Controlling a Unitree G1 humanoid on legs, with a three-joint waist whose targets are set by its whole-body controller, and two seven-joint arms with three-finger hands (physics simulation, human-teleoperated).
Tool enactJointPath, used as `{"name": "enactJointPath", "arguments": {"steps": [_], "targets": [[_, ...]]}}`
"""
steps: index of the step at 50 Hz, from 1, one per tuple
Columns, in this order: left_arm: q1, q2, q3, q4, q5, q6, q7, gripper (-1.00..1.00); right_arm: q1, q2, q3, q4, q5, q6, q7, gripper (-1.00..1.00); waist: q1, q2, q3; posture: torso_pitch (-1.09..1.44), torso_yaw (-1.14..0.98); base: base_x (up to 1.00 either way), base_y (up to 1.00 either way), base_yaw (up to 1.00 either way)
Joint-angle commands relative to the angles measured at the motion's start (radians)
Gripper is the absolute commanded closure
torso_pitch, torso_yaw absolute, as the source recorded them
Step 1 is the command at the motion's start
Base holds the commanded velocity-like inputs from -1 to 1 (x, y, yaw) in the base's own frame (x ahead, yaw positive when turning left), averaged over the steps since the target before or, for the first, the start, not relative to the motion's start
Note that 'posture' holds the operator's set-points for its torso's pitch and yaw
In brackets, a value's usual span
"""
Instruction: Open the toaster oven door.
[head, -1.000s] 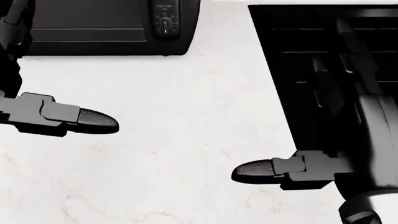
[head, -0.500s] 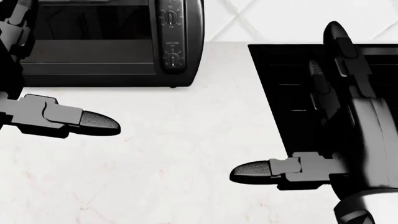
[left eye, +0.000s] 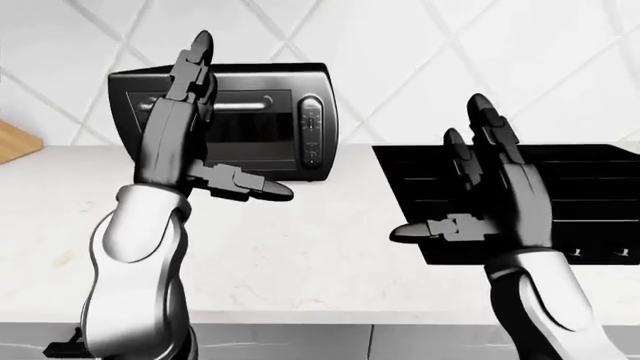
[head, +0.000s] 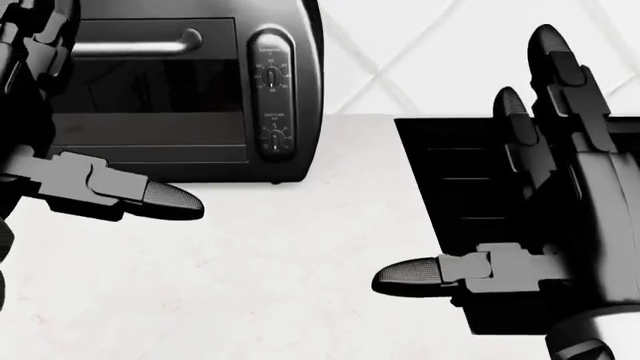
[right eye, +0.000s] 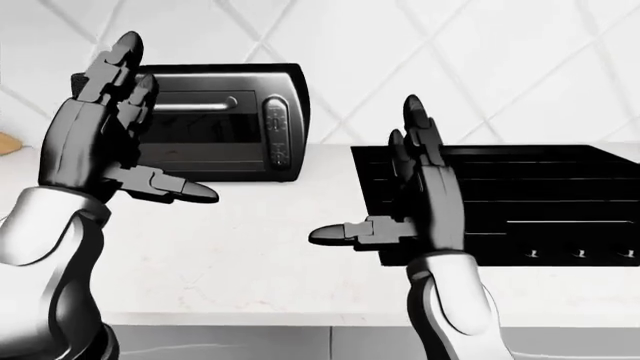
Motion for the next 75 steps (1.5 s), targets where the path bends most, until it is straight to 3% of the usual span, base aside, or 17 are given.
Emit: {"name": "enactJointPath", "arguments": {"steps": [1,4,25,32,37,45,51,62,75], "targets": [[-0.025,0.006,0.010,-0.014,0.009,-0.035,-0.002,-1.00,-0.022,-0.003,-0.001,-0.022,0.002,-0.022,-0.001,-1.00,0.001,0.000,-0.006,-0.51,0.00,0.00,0.00,0.00],[-0.011,0.030,-0.008,0.009,0.040,-0.061,-0.020,-1.00,-0.020,-0.004,0.001,-0.017,0.001,-0.030,-0.001,-1.00,0.000,-0.001,-0.014,-0.53,0.00,0.00,0.00,0.00],[-0.017,0.016,-0.005,0.040,0.137,-0.095,-0.093,-1.00,-0.030,-0.002,0.005,-0.029,0.002,-0.012,-0.008,-1.00,-0.002,-0.006,-0.032,-0.55,0.00,0.00,0.00,0.00],[0.017,0.036,-0.043,0.174,0.316,-0.264,-0.142,-1.00,-0.031,-0.002,0.005,-0.035,0.004,-0.004,-0.012,-1.00,-0.003,-0.005,-0.035,-0.55,0.00,0.00,0.00,0.00],[0.001,0.029,-0.031,0.282,0.455,-0.392,-0.164,-1.00,-0.022,-0.002,0.008,-0.017,-0.001,-0.032,-0.006,-1.00,-0.004,-0.007,-0.034,-0.55,0.00,0.00,0.00,0.00],[-0.055,0.026,-0.051,0.464,0.694,-0.617,-0.115,-1.00,-0.009,0.000,0.009,0.000,-0.008,-0.058,0.003,-1.00,-0.009,-0.010,-0.035,-0.55,0.00,0.00,0.00,0.00],[-0.077,0.007,-0.058,0.520,0.798,-0.718,-0.117,-1.00,-0.013,0.000,0.004,-0.005,-0.004,-0.050,0.003,-1.00,-0.012,-0.010,-0.036,-0.55,0.00,0.00,0.00,0.00],[-0.077,0.002,-0.052,0.612,0.867,-0.803,-0.118,-1.00,-0.032,-0.004,-0.006,-0.030,0.011,-0.010,-0.011,-1.00,-0.016,-0.010,-0.038,-0.55,0.00,0.00,0.00,0.00],[-0.089,0.011,-0.052,0.715,0.911,-0.805,-0.142,-1.00,-0.017,-0.007,-0.009,-0.017,0.014,-0.036,-0.011,-1.00,-0.019,-0.010,-0.039,-0.55,0.00,0.00,0.00,0.00]]}}
